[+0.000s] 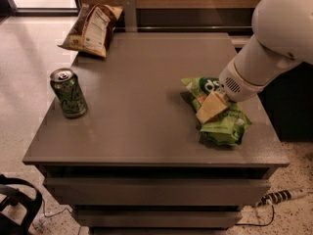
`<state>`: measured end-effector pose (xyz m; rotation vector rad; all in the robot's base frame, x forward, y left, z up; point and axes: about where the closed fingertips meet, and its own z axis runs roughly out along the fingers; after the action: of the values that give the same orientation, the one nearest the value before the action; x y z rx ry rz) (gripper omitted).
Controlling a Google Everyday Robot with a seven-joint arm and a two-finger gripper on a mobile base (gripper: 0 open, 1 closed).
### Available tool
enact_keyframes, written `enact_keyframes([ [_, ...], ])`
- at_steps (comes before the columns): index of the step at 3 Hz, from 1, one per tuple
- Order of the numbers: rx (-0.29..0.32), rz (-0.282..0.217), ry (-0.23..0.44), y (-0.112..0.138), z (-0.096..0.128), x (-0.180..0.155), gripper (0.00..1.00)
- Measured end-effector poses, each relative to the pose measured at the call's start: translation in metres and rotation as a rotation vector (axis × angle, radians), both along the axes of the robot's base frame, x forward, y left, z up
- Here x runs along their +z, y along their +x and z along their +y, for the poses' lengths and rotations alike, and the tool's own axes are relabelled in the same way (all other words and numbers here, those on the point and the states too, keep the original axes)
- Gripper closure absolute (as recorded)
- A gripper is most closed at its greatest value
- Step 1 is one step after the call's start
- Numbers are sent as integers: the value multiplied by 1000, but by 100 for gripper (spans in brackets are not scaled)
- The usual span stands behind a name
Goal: Move green rice chip bag near brown chip bag
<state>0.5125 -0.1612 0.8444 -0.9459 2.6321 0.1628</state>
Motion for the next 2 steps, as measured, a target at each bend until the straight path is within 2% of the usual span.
enact_keyframes([
  [2,-2,-149,27,32,-13,51,100],
])
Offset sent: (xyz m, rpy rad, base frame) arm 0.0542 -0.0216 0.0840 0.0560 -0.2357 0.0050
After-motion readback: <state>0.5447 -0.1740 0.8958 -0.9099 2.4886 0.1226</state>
